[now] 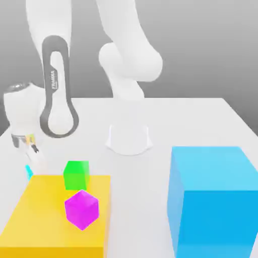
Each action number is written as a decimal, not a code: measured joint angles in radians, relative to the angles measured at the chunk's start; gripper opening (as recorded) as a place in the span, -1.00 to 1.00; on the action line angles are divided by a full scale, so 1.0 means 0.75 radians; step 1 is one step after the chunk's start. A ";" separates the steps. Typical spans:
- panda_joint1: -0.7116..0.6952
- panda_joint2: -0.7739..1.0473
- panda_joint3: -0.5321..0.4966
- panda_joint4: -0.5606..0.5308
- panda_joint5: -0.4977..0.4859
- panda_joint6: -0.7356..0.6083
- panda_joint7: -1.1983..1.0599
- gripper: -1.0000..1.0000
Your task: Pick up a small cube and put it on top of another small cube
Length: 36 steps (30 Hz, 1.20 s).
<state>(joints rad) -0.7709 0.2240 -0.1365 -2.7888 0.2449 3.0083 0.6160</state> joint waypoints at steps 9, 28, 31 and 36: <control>0.202 -0.272 -0.016 0.074 -0.265 -0.269 0.280 -1.00; 0.829 -0.514 0.718 0.363 0.008 -0.604 1.062 -1.00; 0.933 -0.520 0.834 0.388 0.051 -0.630 1.177 -1.00; 1.105 -0.502 1.075 0.323 0.084 -0.614 1.462 -1.00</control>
<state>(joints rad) 0.0580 -0.1526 0.6699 -2.5468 0.3082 2.5479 1.7122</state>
